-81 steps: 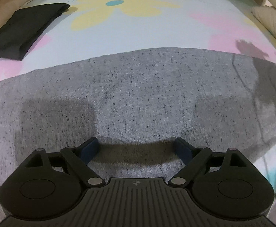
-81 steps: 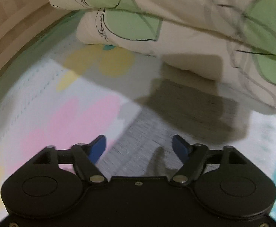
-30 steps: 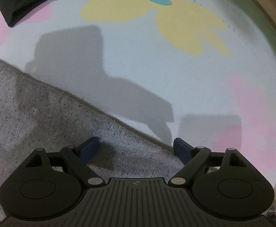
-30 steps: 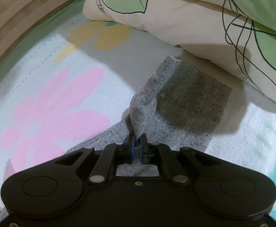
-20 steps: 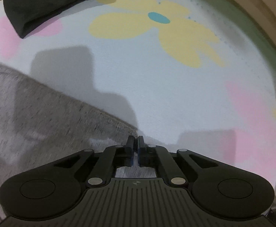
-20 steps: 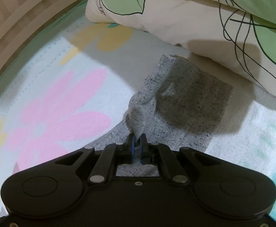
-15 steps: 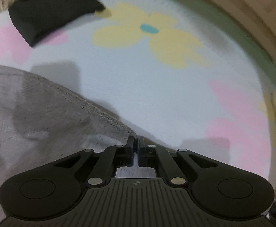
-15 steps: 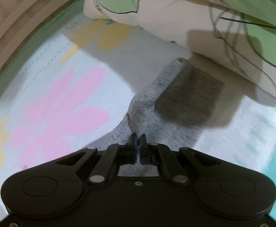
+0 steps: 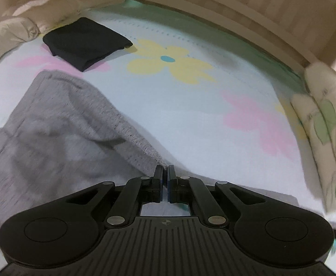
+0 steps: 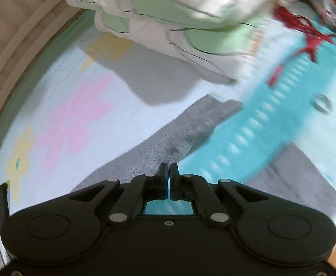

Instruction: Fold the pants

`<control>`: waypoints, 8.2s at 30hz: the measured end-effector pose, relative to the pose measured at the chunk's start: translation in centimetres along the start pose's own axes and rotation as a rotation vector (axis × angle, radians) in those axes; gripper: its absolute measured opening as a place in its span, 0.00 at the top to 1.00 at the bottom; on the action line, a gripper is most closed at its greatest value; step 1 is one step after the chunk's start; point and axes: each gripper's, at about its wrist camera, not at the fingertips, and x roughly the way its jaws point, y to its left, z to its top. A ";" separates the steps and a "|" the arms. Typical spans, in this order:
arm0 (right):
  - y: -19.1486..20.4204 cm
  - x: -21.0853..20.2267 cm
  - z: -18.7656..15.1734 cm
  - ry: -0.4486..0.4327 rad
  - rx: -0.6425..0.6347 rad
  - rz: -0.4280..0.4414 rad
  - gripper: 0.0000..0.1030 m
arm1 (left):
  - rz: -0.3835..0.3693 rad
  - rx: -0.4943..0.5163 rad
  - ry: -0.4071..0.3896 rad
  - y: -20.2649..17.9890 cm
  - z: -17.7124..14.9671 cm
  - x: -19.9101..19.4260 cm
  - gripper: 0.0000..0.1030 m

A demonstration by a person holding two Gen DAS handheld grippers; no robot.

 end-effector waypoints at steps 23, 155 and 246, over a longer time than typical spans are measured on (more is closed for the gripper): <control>-9.4 1.6 -7.0 -0.127 0.279 -0.115 0.41 | -0.001 0.114 0.106 4.6 -6.5 5.3 0.97; 18.4 -3.0 -37.0 -0.081 -1.078 0.429 0.40 | 0.159 -0.205 0.104 24.0 -1.7 -0.4 0.70; 17.1 0.4 -32.6 -0.059 -1.007 0.312 0.46 | 0.211 -0.005 0.143 18.5 2.5 7.0 0.70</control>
